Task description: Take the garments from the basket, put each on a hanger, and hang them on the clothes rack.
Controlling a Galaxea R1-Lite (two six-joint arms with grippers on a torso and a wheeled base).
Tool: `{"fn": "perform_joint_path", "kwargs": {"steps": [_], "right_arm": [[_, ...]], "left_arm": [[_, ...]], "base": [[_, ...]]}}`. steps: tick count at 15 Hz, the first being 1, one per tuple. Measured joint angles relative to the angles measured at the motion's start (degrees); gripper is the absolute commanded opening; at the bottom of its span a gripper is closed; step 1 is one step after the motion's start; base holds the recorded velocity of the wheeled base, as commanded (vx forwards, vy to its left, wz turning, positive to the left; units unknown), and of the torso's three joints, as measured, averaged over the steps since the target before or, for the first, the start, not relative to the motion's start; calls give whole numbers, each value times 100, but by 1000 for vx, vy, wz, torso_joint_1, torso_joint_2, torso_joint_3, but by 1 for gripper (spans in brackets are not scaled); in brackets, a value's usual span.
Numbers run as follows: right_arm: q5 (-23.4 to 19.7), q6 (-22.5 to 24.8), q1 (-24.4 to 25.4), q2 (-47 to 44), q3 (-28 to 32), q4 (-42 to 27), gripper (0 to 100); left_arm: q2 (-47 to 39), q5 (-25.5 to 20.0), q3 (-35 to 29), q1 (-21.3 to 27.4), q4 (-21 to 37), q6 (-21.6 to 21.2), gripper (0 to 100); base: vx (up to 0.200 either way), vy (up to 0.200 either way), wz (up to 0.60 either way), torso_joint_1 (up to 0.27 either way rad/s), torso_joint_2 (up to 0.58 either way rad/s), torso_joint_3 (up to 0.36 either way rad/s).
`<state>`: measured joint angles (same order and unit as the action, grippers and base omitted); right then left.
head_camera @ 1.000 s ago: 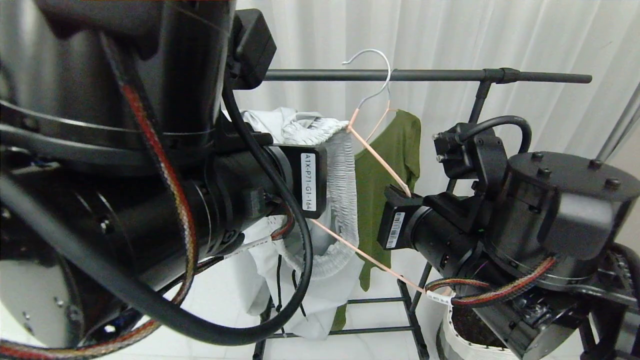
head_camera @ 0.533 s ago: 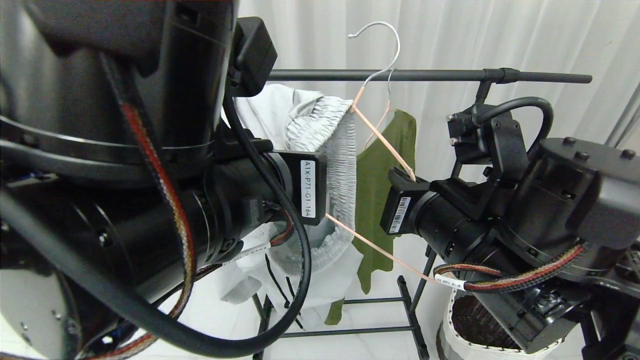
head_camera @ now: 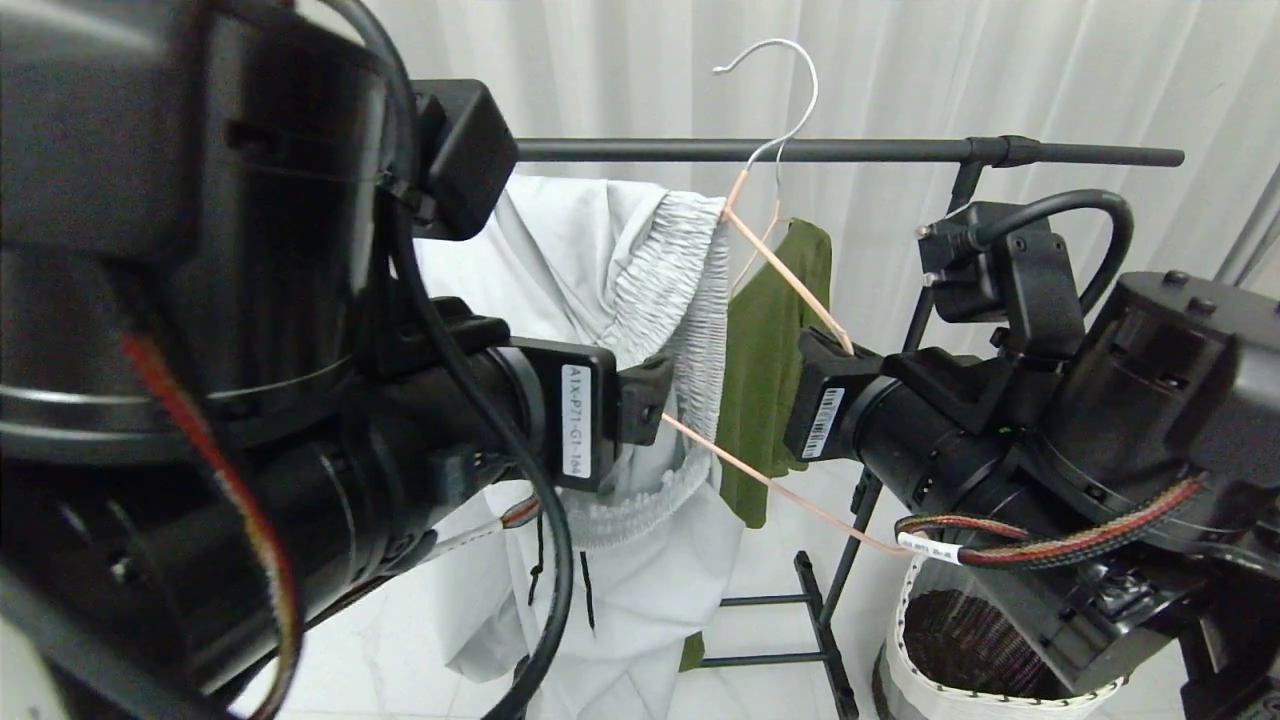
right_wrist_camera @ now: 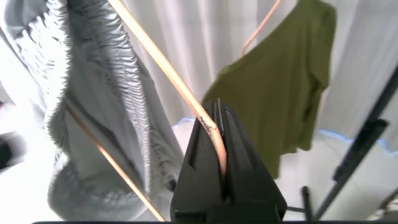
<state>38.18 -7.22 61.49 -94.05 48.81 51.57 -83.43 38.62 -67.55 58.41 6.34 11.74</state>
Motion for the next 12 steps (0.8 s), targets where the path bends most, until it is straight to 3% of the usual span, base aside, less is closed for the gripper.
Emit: {"fn": "perform_joint_path", "kwargs": {"steps": [2, 5, 6, 9, 12], "right_arm": [[-205, 119, -44, 196, -284, 0, 0], [-413, 402, -102, 572, -811, 2, 0], [-495, 517, -112, 697, -998, 9, 0], [-673, 855, -110, 985, -1408, 13, 0], [-745, 1091, -68, 1123, -1744, 273, 0]], "left_arm": [[449, -384, 361, -33, 0, -499, 100], [1252, -1848, 820, -610, -5, -1808, 100], [1423, -2360, 895, -995, -2, -2263, 100], [1648, -4453, 909, -2013, -10, -3604, 100], [1367, -5179, 647, -2288, -10, -4230, 100]], "base": [[0, 0, 0, 0, 0, 0], [0, 0, 0, 0, 0, 0], [0, 0, 0, 0, 0, 0], [0, 0, 0, 0, 0, 0], [0, 0, 0, 0, 0, 0]]}}
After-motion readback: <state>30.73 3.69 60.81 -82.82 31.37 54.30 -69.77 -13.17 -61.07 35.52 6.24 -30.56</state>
